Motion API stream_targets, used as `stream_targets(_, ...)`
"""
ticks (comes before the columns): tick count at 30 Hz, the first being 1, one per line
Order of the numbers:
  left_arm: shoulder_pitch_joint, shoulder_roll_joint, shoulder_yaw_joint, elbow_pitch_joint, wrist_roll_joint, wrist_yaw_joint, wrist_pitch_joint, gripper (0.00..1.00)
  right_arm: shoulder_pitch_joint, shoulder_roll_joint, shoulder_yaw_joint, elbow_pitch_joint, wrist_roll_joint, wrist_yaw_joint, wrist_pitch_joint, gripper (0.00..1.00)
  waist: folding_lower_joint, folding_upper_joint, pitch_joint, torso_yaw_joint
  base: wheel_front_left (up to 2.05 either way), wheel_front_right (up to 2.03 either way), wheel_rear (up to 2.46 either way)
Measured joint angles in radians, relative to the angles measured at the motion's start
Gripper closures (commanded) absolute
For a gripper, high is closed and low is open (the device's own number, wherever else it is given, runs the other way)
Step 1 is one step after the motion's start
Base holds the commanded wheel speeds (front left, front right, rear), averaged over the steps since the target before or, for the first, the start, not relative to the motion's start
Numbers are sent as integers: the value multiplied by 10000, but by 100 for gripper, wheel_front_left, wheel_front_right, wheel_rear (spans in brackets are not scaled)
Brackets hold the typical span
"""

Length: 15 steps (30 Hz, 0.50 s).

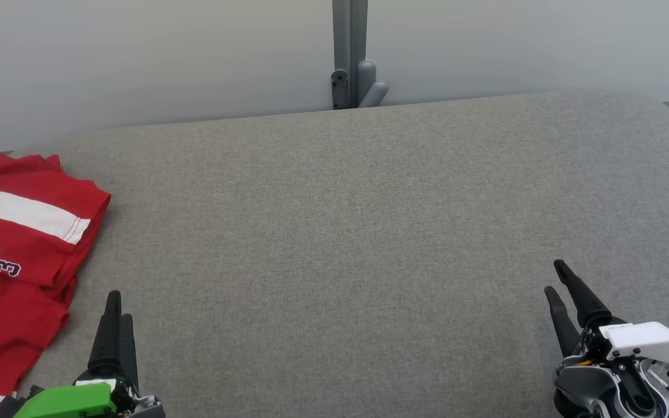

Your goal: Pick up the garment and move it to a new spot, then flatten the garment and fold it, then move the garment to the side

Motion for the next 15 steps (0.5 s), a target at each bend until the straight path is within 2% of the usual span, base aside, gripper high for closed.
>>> stream_targets(9, -170, 15, -303, 109, 318, 0, -303, 0, -59, -109, 245, -117, -637, 0, -537, 0, 0, 0, -22, -1, 0, 0, 0)
stream_targets(15, -528, 98, -368, 35, 1661, 0, -508, 0, -236, -224, 307, -489, -1996, 0, -901, 0, 0, 0, -39, 0, 0, 0, 0)
